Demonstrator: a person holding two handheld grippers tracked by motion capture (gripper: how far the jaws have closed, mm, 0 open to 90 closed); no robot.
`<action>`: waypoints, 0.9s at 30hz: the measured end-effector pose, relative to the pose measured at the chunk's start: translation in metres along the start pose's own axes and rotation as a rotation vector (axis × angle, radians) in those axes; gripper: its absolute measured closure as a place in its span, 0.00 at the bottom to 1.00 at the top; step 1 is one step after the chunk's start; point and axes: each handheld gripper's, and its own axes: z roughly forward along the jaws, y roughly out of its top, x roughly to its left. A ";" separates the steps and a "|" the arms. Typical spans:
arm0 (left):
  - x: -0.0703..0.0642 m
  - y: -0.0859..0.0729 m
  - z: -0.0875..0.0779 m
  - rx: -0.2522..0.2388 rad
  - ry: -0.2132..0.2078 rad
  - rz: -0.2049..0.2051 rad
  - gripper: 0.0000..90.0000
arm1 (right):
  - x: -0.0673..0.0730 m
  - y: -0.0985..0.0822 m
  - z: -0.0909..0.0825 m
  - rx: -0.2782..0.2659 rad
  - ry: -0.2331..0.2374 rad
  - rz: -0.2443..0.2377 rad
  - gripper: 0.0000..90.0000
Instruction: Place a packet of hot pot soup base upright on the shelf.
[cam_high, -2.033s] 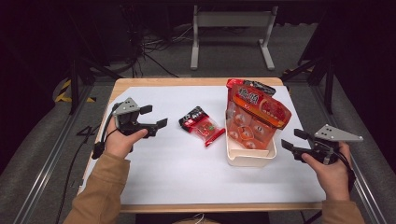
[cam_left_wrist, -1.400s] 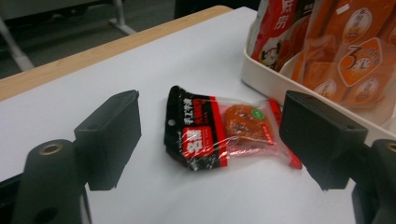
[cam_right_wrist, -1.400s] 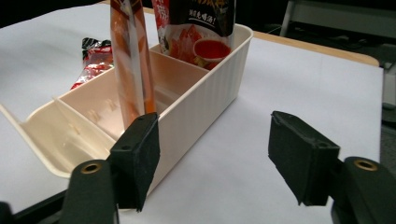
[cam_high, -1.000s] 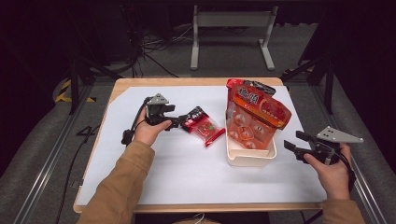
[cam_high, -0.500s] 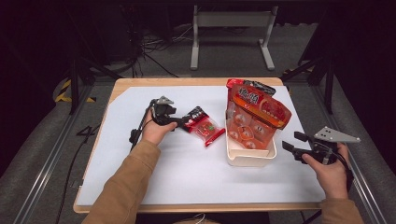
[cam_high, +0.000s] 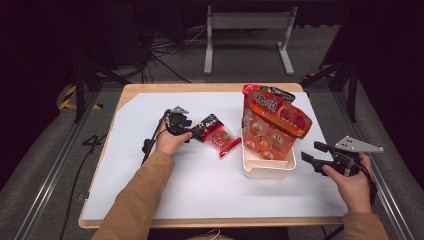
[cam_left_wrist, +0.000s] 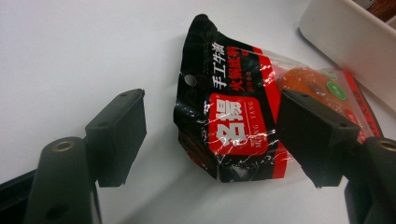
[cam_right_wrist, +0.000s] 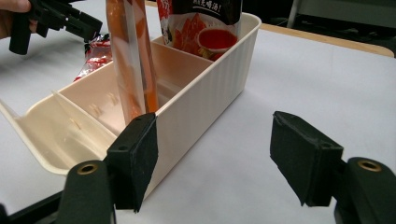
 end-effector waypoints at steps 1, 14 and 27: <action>0.000 0.000 0.000 0.000 0.000 0.000 0.28 | 0.000 0.000 0.000 0.000 0.000 0.000 0.36; 0.002 -0.003 0.008 0.004 -0.054 -0.006 0.35 | 0.000 -0.001 0.002 0.009 0.003 0.003 0.35; -0.003 -0.004 0.006 0.036 0.045 0.109 0.67 | 0.001 -0.001 0.003 0.014 0.005 -0.001 0.34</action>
